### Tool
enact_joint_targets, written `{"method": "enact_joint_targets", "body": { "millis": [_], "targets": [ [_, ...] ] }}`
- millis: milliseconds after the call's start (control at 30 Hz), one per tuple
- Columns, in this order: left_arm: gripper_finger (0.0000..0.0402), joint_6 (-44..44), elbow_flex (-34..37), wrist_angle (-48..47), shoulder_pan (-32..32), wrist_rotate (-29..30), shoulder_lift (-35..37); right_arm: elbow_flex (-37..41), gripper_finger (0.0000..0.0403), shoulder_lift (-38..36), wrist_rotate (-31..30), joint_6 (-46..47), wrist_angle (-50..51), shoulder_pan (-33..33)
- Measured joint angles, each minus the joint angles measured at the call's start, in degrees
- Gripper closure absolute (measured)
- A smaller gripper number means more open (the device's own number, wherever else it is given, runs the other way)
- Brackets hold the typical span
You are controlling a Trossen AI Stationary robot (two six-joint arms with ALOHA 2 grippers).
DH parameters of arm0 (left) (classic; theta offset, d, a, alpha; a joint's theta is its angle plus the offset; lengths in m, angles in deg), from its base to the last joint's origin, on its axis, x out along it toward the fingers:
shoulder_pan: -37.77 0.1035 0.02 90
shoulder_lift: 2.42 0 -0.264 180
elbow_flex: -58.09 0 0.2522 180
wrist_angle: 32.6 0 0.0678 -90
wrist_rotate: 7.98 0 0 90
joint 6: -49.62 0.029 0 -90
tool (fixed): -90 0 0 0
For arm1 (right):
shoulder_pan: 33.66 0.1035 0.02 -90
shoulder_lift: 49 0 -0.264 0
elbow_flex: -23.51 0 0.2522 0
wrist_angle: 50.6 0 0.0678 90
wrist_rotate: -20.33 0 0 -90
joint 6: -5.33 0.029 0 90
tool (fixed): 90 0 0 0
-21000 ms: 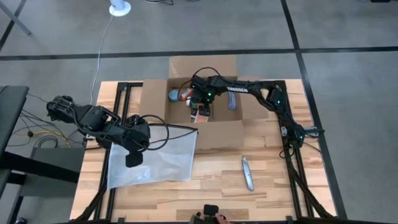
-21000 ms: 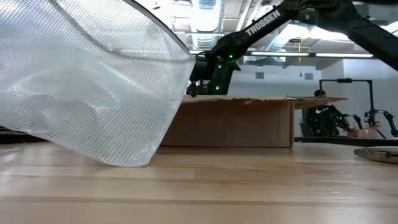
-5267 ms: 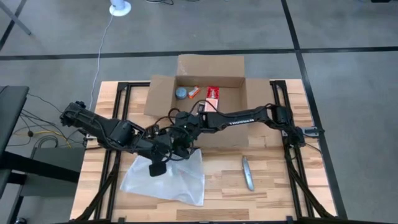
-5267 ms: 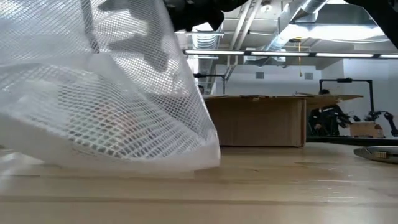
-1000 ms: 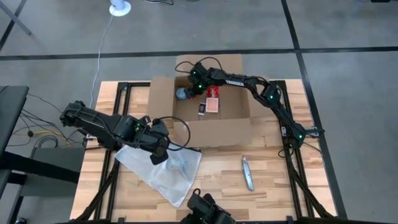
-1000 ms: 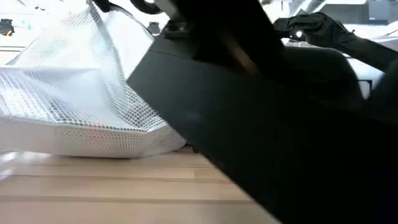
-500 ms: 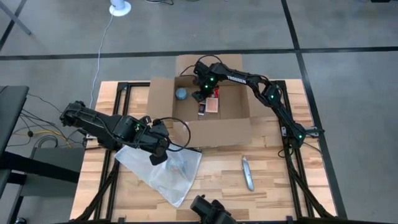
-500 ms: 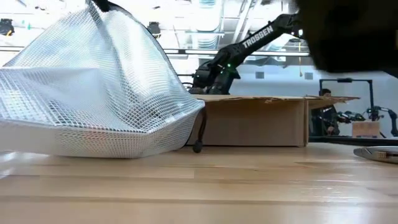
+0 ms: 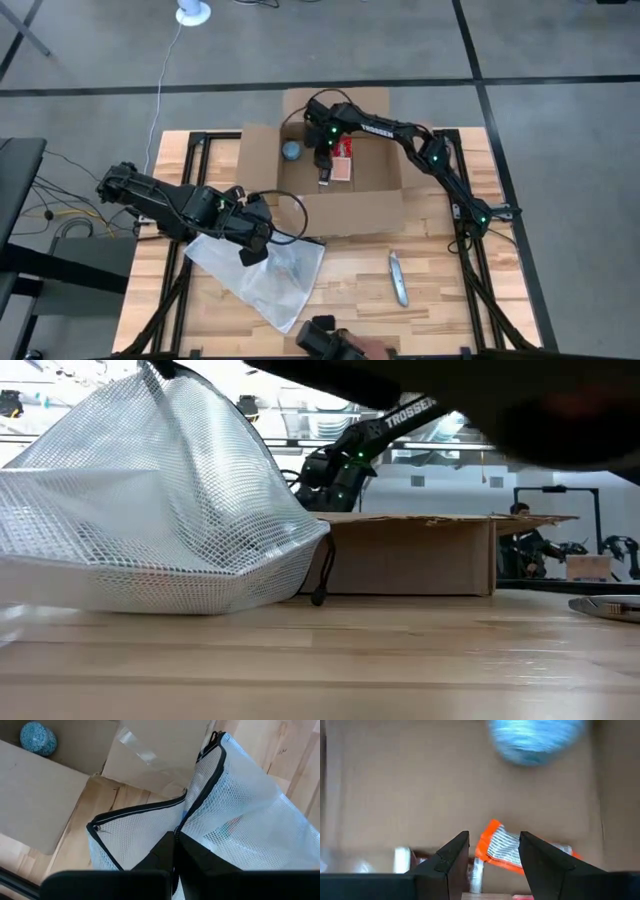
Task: Unpack boxes
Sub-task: Put the orange snack bar into the transparent zip bag
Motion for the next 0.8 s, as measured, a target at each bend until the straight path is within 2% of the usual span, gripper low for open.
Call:
{"method": "enact_joint_targets", "body": {
  "millis": [67, 333, 567, 800],
  "targets": [
    [0.0402, 0.1, 0.0, 0.0, 0.0, -0.2, 0.0, 0.0, 0.0246, 0.5, -1.5, -5.4, 0.8, 0.6],
    [0.0402, 1.9, 0.0, 0.1, 0.0, -0.2, 0.0, 0.2, 0.0246, 1.9, -7.8, -13.6, -1.7, 0.2],
    [0.0402, 3.2, 0.0, 0.1, 0.0, -0.2, 0.0, 0.1, 0.0246, 1.8, -7.4, -13.8, -0.5, -0.5],
    [0.0402, 4.7, 0.0, 0.1, 0.0, -0.2, 0.0, 0.1, 0.0246, 2.1, -6.5, -9.4, 2.6, -1.9]
  ]
}}
